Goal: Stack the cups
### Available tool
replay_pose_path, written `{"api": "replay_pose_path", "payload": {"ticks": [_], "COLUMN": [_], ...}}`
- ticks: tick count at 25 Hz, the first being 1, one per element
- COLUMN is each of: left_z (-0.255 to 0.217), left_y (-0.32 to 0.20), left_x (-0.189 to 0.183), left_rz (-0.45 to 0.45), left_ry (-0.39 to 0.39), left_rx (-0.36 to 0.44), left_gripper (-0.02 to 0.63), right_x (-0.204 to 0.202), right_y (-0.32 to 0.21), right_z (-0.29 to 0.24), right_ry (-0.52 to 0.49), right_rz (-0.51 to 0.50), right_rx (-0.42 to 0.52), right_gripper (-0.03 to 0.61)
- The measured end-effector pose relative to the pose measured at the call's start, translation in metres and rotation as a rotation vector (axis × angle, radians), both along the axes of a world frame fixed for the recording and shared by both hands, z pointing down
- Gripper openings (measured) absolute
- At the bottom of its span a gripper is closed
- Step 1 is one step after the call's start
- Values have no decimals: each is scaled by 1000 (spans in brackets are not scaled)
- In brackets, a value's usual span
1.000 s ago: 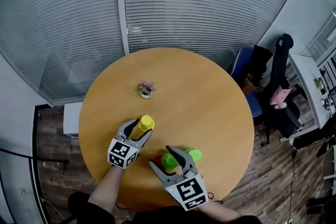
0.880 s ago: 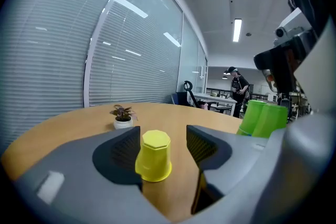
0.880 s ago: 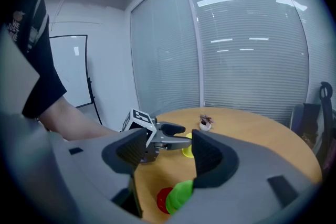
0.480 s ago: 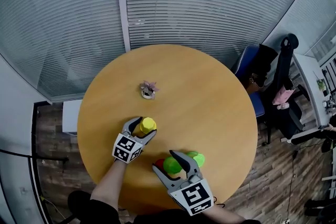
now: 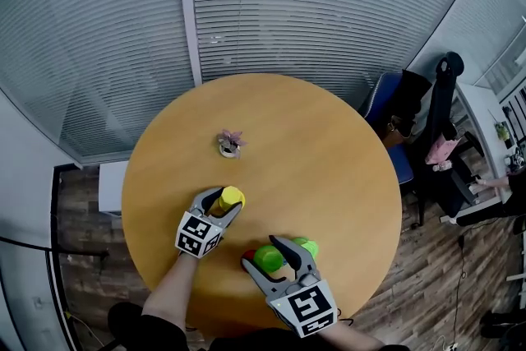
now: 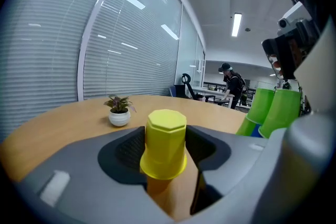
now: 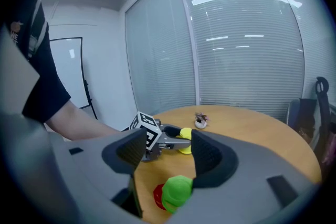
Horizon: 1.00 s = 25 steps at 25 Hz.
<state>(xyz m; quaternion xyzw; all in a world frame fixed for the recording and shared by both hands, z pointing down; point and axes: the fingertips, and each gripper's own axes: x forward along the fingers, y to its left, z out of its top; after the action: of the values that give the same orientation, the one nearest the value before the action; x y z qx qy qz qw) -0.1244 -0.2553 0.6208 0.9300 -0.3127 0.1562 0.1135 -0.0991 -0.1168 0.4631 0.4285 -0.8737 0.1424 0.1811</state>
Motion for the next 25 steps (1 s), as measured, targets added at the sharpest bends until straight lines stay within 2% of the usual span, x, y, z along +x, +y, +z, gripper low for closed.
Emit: {"api": "replay_pose_path", "payload": {"ticks": [9,17,25], "left_z": [-48,-110,-160], "left_y": [28,51,94], "left_x": [8,18,53], "left_rz": [22,38,120], "left_ry": [11,25,22], "left_rx": [42,89,102], "left_gripper": [245,245,245], "right_x": [21,42,68], "right_y": [23,52,81], "right_z": [-16,-31,-31], "right_ry": [-17,-51,-58], "right_rz": [27,58,76], "right_rx": [38,74,69], "right_gripper": [252,252,252]}}
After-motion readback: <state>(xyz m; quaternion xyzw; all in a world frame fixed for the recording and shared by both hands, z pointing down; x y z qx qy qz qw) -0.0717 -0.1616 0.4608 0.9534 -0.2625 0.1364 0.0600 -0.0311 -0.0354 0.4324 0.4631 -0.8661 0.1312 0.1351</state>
